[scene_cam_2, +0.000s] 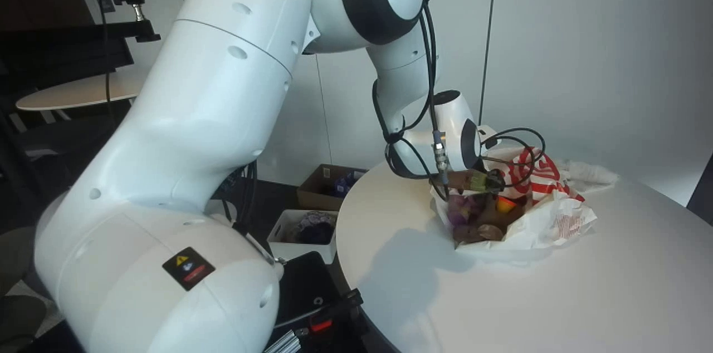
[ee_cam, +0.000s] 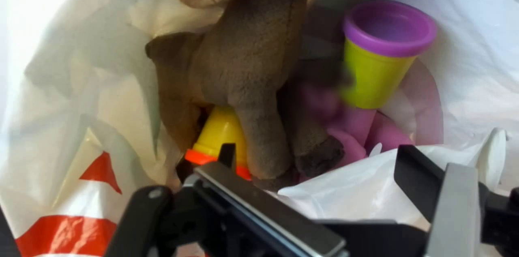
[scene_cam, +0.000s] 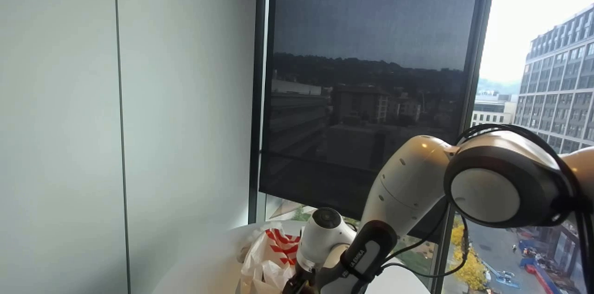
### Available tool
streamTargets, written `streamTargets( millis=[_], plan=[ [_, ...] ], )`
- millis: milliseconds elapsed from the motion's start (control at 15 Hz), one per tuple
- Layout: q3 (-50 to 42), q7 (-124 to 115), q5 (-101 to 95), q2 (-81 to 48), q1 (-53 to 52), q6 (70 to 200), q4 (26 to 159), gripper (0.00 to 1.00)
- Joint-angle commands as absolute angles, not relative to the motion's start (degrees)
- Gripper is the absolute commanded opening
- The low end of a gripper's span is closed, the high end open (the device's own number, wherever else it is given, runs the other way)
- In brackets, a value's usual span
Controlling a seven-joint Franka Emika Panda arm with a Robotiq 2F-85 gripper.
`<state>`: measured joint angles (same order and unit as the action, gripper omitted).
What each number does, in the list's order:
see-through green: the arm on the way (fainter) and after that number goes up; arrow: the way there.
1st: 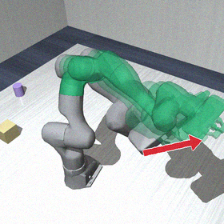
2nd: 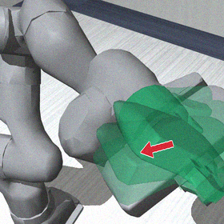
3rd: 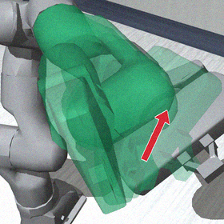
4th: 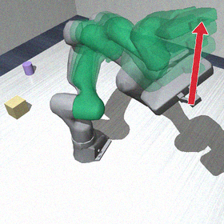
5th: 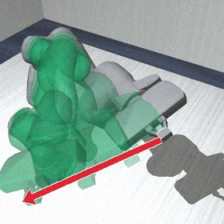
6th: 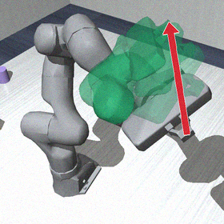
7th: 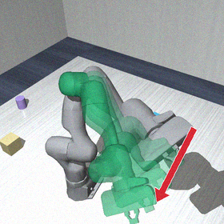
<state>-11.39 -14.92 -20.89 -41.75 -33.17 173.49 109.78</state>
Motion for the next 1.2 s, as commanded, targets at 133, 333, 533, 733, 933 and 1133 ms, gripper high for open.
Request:
streamTargets(
  millis=[133,333,533,733,933,1133],
  plan=[
    [-5.74,-9.79,-18.1,-31.61,-30.69,172.27,122.22,1.0],
    [-2.31,-7.72,-18.33,-30.22,-29.94,170.78,124.95,1.0],
    [0.31,-5.68,-19.1,-31.9,-29.47,171.03,124.68,1.0],
    [-0.97,-5.9,-19.51,-36.67,-31.02,172.4,120.59,1.0],
    [1.19,-4.47,-17.64,-40.75,-28.82,172.22,116.18,1.0],
    [0.9,-3.92,-17.74,-44.38,-29.34,172.61,111.1,1.0]
  ],
)
